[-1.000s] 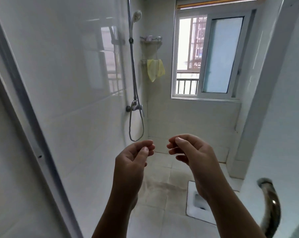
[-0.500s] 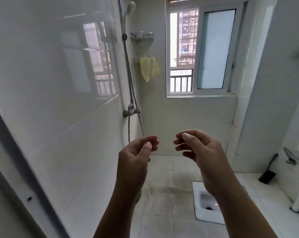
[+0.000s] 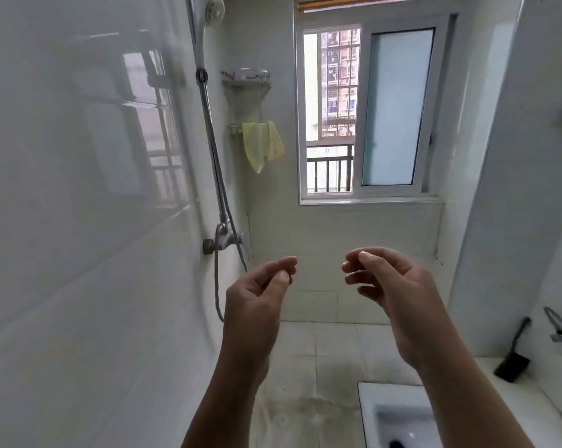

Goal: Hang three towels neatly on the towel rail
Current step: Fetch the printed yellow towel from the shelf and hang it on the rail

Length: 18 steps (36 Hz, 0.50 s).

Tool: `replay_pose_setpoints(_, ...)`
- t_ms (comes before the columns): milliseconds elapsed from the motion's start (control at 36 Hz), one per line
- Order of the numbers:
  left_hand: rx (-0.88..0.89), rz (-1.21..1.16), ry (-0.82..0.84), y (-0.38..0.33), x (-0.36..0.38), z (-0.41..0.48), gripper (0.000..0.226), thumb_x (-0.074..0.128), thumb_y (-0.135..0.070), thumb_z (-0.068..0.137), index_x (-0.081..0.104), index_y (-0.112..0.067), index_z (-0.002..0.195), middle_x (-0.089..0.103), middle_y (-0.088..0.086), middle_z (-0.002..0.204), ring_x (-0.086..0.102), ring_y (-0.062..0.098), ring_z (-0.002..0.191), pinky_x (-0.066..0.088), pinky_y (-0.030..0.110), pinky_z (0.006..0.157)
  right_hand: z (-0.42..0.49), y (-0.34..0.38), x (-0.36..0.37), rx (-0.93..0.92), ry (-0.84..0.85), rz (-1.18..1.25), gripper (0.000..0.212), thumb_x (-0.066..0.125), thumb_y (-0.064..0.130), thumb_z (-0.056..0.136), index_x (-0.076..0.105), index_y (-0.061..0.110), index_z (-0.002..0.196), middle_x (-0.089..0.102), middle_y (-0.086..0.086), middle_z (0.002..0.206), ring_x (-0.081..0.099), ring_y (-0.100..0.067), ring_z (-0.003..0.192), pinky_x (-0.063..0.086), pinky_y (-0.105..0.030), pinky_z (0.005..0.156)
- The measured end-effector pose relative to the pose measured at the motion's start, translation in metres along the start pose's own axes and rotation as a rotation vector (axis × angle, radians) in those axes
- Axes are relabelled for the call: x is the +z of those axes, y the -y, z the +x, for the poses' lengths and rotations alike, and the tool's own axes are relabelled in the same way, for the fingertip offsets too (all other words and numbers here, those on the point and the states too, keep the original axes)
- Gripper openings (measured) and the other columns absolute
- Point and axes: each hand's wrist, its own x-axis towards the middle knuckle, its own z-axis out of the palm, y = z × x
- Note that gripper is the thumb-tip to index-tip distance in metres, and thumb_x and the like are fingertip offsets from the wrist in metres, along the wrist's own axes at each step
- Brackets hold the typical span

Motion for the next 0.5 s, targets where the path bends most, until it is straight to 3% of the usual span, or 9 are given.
replay_pose_setpoints(250, -0.008, -0.013, 0.008, 0.041, 0.039, 0.094, 0.027, 0.051, -0.005, 0.089, 0.069, -0.025, 0.086, 0.071, -0.023, 0.073, 0.063, -0.011, 0.077, 0.045, 0.002, 0.059, 0.105, -0.026, -0.008, 0.005, 0.012, -0.043, 0.022, 0.049, 0.012, 0.089, 0.066, 0.017, 0.076, 0.070, 0.008, 0.064, 0.064, -0.004, 0.062, 0.049, -0.025, 0.067)
replay_pose_setpoints(500, -0.020, -0.011, -0.031, 0.084, 0.037, 0.174, 0.027, 0.052, -0.006, 0.089, 0.070, -0.025, 0.085, 0.072, -0.012, 0.079, 0.064, -0.008, 0.075, 0.044, 0.002, 0.058, 0.183, -0.063, 0.015, 0.019, 0.046, -0.071, 0.021, 0.049, 0.015, 0.090, 0.066, 0.018, 0.078, 0.070, 0.009, 0.066, 0.064, -0.005, 0.065, 0.048, -0.022, 0.065)
